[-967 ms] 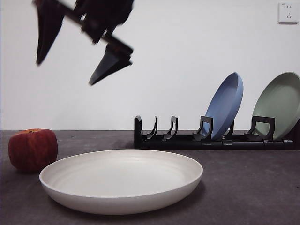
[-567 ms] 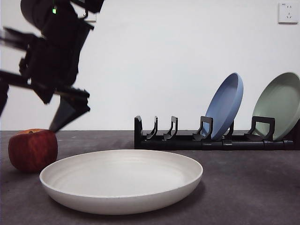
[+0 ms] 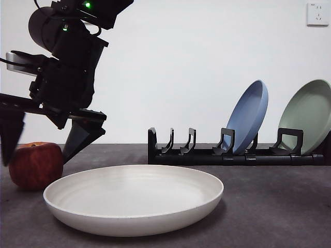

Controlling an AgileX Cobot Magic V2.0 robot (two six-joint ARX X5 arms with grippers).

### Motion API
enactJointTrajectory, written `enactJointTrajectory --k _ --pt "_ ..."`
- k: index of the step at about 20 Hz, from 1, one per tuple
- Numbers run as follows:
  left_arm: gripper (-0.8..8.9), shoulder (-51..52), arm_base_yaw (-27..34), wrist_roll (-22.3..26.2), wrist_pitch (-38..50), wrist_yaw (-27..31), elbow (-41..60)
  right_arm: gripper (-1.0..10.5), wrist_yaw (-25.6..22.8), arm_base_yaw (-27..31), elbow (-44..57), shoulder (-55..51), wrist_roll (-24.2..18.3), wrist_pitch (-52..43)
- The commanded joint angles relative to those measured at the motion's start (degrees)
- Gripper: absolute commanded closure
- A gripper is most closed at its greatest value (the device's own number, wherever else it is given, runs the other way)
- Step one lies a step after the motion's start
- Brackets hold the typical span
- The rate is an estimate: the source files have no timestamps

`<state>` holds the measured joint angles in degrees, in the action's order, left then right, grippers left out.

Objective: Take the yellow plate from the plate rack,put the plate on the table,take the apple from the table,put the apple in the plate

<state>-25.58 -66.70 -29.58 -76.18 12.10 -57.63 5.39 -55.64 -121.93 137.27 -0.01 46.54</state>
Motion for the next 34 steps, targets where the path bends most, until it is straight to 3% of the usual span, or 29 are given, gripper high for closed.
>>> enactJointTrajectory --k 1,10,18,21,27,31,34 --pt "8.20 0.4 0.1 0.9 0.3 -1.7 0.7 9.6 0.1 -0.2 0.0 1.7 0.0 0.2" --pt "8.19 0.4 0.0 3.8 0.4 -5.5 0.7 9.6 -0.5 0.0 -0.2 -6.6 -0.7 5.2" --pt "8.19 0.3 0.0 6.3 0.4 -12.4 0.7 9.6 -1.9 0.6 4.5 -18.1 -5.6 13.6" --pt "8.19 0.3 0.0 7.5 0.4 -15.0 0.7 9.6 -2.6 1.0 16.5 -24.9 -6.0 8.6" --pt "8.19 0.3 0.0 10.1 1.7 -13.1 0.7 9.6 -2.6 2.2 45.1 -39.0 -2.6 -8.2" --pt "8.19 0.3 0.0 12.6 12.9 -14.0 0.7 9.6 -2.4 4.0 54.6 -40.1 -0.2 -15.8" --pt "8.19 -0.1 0.0 13.2 14.8 -14.0 0.7 9.6 -2.4 4.7 60.0 -39.9 2.1 -23.2"
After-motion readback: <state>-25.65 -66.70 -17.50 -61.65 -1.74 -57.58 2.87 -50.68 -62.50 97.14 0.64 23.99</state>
